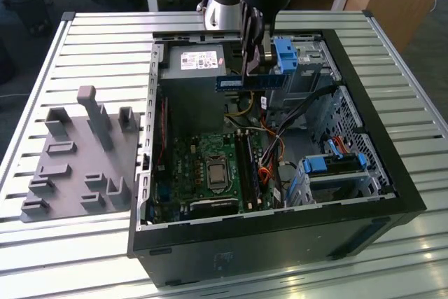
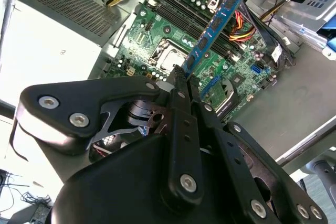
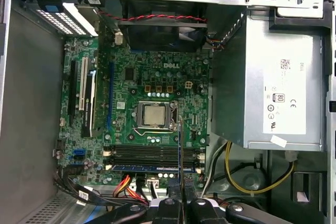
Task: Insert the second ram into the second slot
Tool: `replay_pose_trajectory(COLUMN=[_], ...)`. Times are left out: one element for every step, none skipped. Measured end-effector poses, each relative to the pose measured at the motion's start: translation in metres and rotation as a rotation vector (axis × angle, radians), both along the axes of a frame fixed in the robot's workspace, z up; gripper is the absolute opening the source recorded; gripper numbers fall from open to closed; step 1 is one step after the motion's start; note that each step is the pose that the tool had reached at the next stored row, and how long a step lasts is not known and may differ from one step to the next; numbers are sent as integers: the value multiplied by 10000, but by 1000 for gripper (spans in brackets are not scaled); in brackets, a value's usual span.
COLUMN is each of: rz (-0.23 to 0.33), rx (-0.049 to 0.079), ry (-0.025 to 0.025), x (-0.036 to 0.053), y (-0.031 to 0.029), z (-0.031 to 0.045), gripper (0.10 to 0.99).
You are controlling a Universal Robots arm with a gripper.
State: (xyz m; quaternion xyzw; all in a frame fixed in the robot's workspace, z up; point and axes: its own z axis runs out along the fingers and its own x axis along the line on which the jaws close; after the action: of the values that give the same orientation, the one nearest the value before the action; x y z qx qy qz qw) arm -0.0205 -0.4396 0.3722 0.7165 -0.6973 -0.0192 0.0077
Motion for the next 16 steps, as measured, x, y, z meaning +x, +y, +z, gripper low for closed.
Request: replay_pose_trajectory(rz=[0,1,0,0,0,0,0,0,0,0,0,0,0,0,0,1], rx=[0,1,1,1,1,0,1,1,0,0,0,1,0,0,0,0], ry=[0,0,0,0,0,0,0,0,0,0,0,0,0,0,0,0], x=[0,0,0,0,0,0,0,0,0,0,0,0,0,0,0,0], y=[-5,-11,-17,-22,-29,-34,-40,-46,-52,-57,-64,-70,-75,-81,-87,-92], z=[0,0,0,0,0,0,0,0,0,0,0,0,0,0,0,0], gripper=[137,137,137,137,137,137,137,137,137,137,137,137,137,137,137,137])
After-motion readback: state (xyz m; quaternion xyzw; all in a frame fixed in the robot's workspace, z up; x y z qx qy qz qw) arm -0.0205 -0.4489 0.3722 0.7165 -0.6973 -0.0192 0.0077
